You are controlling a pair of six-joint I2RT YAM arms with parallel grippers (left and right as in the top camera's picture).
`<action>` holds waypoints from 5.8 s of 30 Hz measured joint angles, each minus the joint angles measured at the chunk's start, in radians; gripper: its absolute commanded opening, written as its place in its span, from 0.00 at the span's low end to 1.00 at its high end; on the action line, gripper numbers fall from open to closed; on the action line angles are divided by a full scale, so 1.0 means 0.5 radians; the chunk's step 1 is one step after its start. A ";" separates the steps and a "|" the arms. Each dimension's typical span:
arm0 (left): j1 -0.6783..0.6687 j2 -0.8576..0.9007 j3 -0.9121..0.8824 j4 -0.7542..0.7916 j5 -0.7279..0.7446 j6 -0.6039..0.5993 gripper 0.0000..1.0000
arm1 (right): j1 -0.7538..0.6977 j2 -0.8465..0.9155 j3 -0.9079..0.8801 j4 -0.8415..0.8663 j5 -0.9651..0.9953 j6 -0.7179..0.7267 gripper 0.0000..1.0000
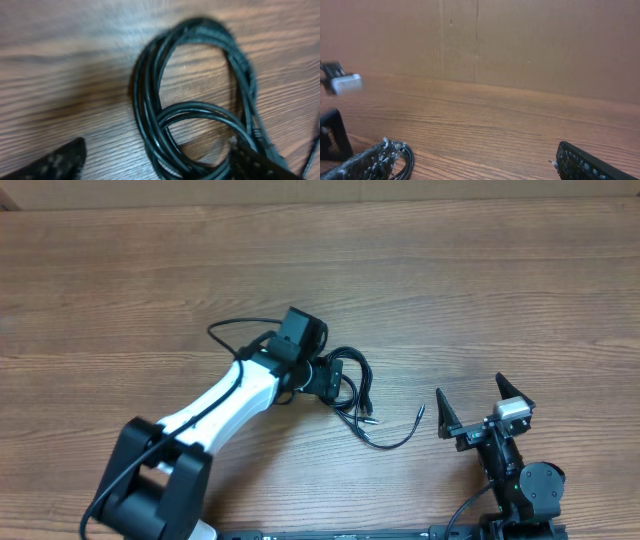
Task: Untangle cables
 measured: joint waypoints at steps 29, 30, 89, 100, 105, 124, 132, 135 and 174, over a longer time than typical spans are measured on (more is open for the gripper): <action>-0.076 0.114 0.002 0.088 -0.049 -0.057 0.38 | 0.000 0.000 0.000 0.001 0.000 0.001 1.00; -0.075 0.119 0.002 0.089 -0.060 -0.063 0.37 | 0.000 0.000 0.000 0.001 0.001 0.000 1.00; -0.088 -0.519 0.112 0.122 0.396 1.578 0.04 | -0.001 0.000 0.000 0.037 -0.161 0.002 1.00; -0.088 -0.520 0.112 0.168 0.699 1.695 0.04 | -0.001 0.000 0.114 -0.311 -0.406 0.083 1.00; -0.088 -0.533 0.112 0.165 0.786 1.701 0.04 | 0.000 -0.001 0.394 -0.628 -0.388 0.101 1.00; -0.088 -0.539 0.112 0.159 1.168 1.703 0.04 | -0.001 0.697 0.766 -0.835 -0.173 0.152 1.00; -0.088 -0.539 0.112 0.159 1.256 1.703 0.04 | -0.001 0.811 0.768 -0.740 -0.182 0.153 1.00; -0.095 -0.539 0.112 0.161 1.284 1.703 0.04 | -0.001 0.811 0.768 -0.687 -0.217 0.151 1.00; -0.349 -0.550 0.118 -0.007 1.468 1.578 0.04 | 0.000 0.811 0.769 -0.584 -0.145 0.156 1.00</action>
